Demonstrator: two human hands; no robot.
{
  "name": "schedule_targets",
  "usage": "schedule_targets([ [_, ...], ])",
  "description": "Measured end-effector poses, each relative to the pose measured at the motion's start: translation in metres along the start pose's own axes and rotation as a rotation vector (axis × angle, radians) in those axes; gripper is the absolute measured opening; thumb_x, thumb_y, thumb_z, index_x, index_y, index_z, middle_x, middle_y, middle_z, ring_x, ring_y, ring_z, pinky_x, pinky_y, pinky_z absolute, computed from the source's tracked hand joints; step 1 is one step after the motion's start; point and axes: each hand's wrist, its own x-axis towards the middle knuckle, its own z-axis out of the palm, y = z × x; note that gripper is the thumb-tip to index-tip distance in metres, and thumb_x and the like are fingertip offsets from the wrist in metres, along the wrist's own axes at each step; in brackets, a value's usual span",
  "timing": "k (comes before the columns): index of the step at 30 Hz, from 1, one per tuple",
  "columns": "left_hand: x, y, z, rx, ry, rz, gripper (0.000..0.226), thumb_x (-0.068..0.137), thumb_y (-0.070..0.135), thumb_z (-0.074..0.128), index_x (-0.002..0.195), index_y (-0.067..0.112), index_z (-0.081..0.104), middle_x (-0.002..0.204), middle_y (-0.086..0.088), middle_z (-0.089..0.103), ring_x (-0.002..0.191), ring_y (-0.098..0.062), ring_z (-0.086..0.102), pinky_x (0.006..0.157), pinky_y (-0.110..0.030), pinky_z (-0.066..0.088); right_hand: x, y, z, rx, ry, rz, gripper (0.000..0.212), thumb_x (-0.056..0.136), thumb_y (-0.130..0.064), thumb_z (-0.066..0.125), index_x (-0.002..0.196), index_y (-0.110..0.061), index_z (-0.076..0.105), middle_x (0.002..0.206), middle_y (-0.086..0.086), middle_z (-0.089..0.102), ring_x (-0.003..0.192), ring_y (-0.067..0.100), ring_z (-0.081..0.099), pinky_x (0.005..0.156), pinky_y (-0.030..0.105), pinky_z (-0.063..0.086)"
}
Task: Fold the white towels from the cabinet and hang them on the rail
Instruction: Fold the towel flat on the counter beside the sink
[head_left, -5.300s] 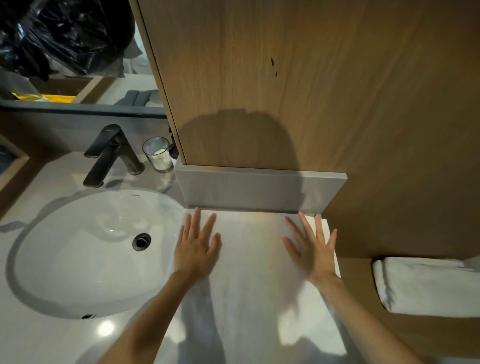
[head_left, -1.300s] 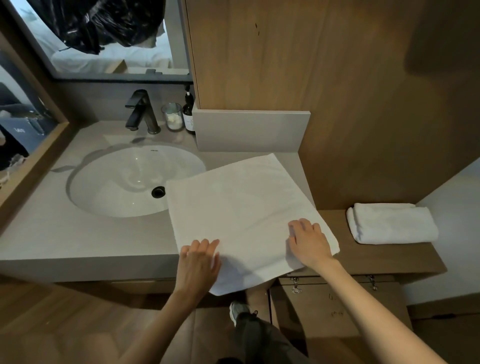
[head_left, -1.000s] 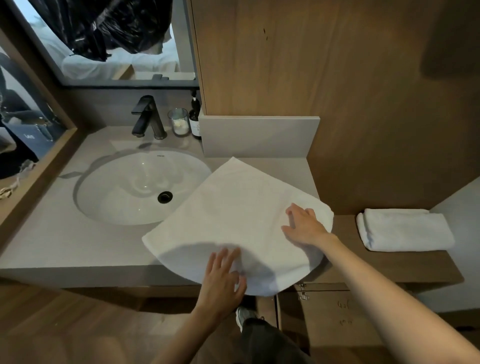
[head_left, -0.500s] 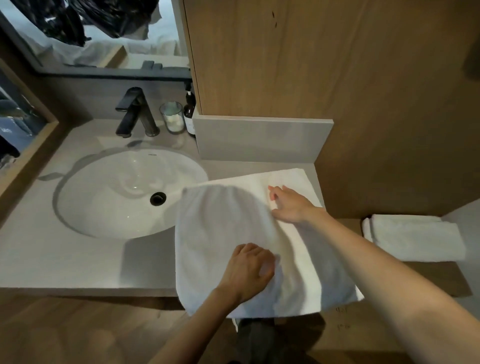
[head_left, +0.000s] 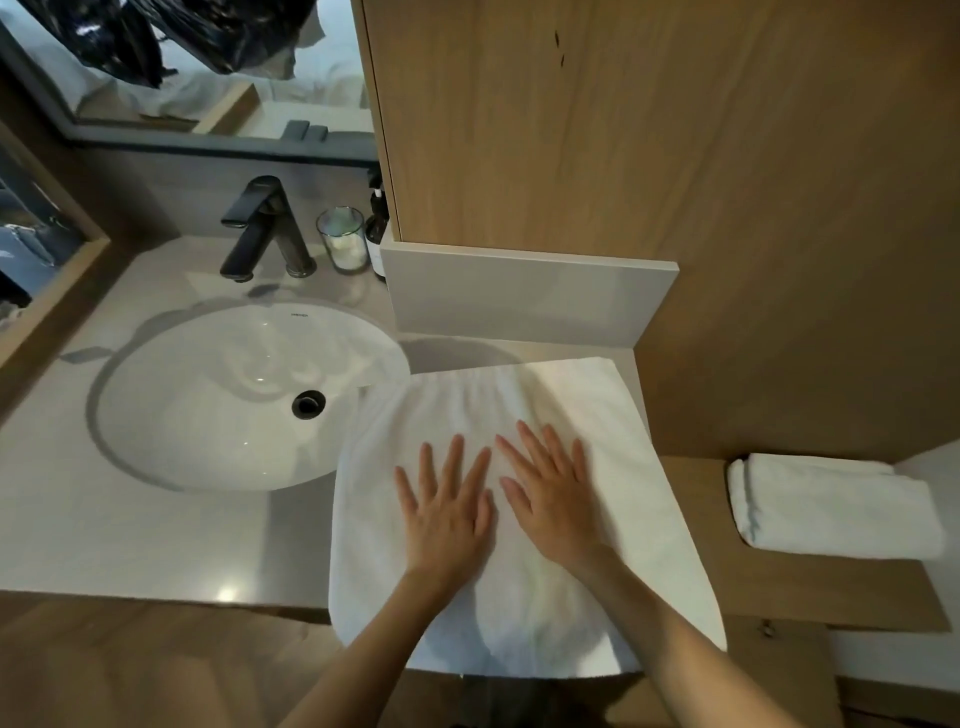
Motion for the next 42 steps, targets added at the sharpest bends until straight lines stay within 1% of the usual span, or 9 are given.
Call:
schedule_targets([
  [11, 0.044, -0.025, -0.012, 0.042, -0.063, 0.135, 0.053, 0.097, 0.058, 0.012, 0.148, 0.051, 0.0, 0.159, 0.01, -0.019, 0.143, -0.022, -0.028, 0.115, -0.051, -0.015, -0.021, 0.063, -0.019, -0.007, 0.043, 0.367, 0.059, 0.096, -0.054, 0.012, 0.152, -0.039, 0.019, 0.161, -0.002, 0.018, 0.15, 0.024, 0.006, 0.119, 0.044, -0.007],
  [14, 0.059, -0.025, -0.014, 0.039, -0.085, 0.146, 0.051, 0.098, 0.054, 0.009, 0.149, 0.049, -0.002, 0.159, 0.012, -0.018, 0.143, -0.018, -0.029, 0.116, -0.049, -0.016, -0.01, 0.06, -0.022, -0.018, 0.111, 0.413, 0.054, 0.087, -0.043, 0.032, 0.13, -0.021, 0.056, 0.119, 0.016, 0.056, 0.113, 0.04, 0.051, 0.107, 0.056, 0.027],
  [16, 0.068, -0.019, -0.013, 0.049, -0.096, 0.135, 0.054, 0.096, 0.053, 0.001, 0.149, 0.047, -0.005, 0.159, 0.011, -0.018, 0.143, -0.019, -0.027, 0.116, -0.049, -0.017, 0.007, 0.055, -0.032, 0.0, 0.172, 0.437, 0.039, 0.081, -0.033, 0.044, 0.106, -0.011, 0.064, 0.096, 0.015, 0.054, 0.089, 0.037, 0.051, 0.093, 0.052, 0.04],
  [21, 0.073, -0.02, -0.016, 0.011, -0.085, 0.137, 0.06, 0.091, 0.055, -0.007, 0.15, 0.045, -0.003, 0.159, 0.011, -0.015, 0.144, -0.014, -0.024, 0.117, -0.041, -0.017, 0.017, 0.065, -0.039, 0.136, 0.116, 0.421, 0.041, 0.089, -0.031, 0.038, 0.125, -0.025, 0.055, 0.142, 0.013, 0.041, 0.122, 0.04, 0.038, 0.108, 0.051, 0.029],
  [26, 0.055, -0.067, -0.024, 0.005, 0.01, 0.082, 0.055, 0.095, 0.053, 0.004, 0.149, 0.047, 0.008, 0.16, 0.012, -0.005, 0.147, -0.009, -0.012, 0.12, -0.036, -0.005, -0.025, 0.096, -0.035, 0.201, -0.084, 0.472, 0.049, 0.095, -0.063, 0.013, 0.144, -0.061, 0.004, 0.162, -0.014, -0.009, 0.149, 0.027, -0.007, 0.12, 0.052, 0.002],
  [30, 0.045, -0.088, -0.031, -0.143, 0.033, -0.095, 0.054, 0.098, 0.053, 0.014, 0.15, 0.043, 0.014, 0.161, -0.002, 0.008, 0.149, -0.019, 0.005, 0.12, -0.037, 0.007, -0.033, 0.102, -0.044, 0.308, -0.115, 0.533, 0.046, 0.098, -0.061, 0.018, 0.142, -0.064, 0.004, 0.156, 0.0, 0.025, 0.141, 0.031, 0.023, 0.111, 0.051, 0.029],
  [33, 0.043, -0.1, -0.038, -0.276, 0.039, -0.221, 0.056, 0.1, 0.044, 0.036, 0.151, 0.026, 0.024, 0.147, -0.014, 0.042, 0.14, -0.033, 0.029, 0.117, -0.041, 0.014, -0.034, 0.107, -0.046, 0.428, 0.006, 0.494, 0.046, 0.099, -0.052, 0.033, 0.145, -0.054, 0.024, 0.111, 0.0, 0.055, 0.112, 0.018, 0.046, 0.099, 0.044, 0.041],
  [37, 0.051, -0.105, -0.054, -0.583, 0.025, -0.391, 0.059, 0.092, 0.033, 0.06, 0.145, 0.02, 0.037, 0.117, -0.016, 0.063, 0.114, -0.034, 0.053, 0.093, -0.04, 0.041, -0.027, 0.116, -0.056, 0.674, 0.146, 0.554, 0.033, 0.094, -0.024, 0.059, 0.119, -0.044, 0.057, 0.094, 0.002, 0.057, 0.072, 0.01, 0.05, 0.074, 0.028, 0.045],
  [42, 0.052, -0.107, -0.076, -0.755, 0.034, -0.35, 0.045, 0.087, 0.018, 0.067, 0.128, 0.029, 0.053, 0.091, -0.005, 0.065, 0.079, -0.017, 0.059, 0.066, -0.023, 0.042, -0.026, 0.119, -0.082, 0.88, 0.147, 0.617, 0.03, 0.091, -0.005, 0.06, 0.108, -0.029, 0.062, 0.09, 0.011, 0.049, 0.07, 0.017, 0.043, 0.059, 0.019, 0.041],
])
